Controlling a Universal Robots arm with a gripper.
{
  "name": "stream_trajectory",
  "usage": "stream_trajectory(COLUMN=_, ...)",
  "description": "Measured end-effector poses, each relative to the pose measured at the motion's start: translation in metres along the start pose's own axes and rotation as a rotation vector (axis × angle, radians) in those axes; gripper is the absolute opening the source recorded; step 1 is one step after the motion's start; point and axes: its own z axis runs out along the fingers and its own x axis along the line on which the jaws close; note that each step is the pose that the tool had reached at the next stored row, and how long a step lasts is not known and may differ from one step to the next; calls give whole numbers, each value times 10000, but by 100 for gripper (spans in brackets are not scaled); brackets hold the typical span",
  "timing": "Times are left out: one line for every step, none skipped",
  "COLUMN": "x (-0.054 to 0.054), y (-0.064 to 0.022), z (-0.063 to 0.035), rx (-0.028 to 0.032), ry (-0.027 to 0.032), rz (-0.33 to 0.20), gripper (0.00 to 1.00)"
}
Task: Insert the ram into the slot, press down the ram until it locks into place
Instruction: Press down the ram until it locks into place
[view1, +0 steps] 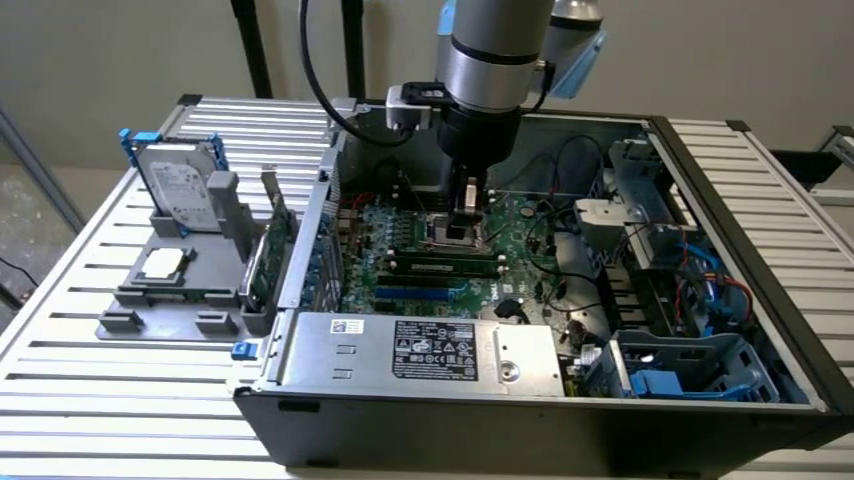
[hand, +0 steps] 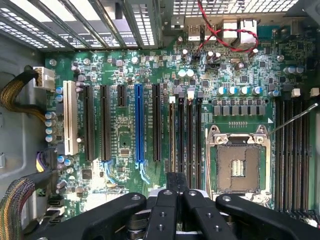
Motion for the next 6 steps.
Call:
stream_trajectory(x=0, y=0, z=0, rx=0, ry=0, rz=-1, gripper=11)
stream_trajectory(x=0, y=0, z=0, rx=0, ry=1, rz=-1, gripper=11)
stream_trajectory(x=0, y=0, z=-1, rx=0, ry=2, rz=-1, gripper=11)
stream_trajectory(x=0, y=0, z=-1, rx=-1, ry=1, rz=-1, gripper=11)
stream_trajectory(x=0, y=0, z=0, rx=0, ry=1, rz=-1, gripper=11)
stream_trajectory(x=0, y=0, z=-1, rx=-1, ry=2, rz=-1, gripper=11)
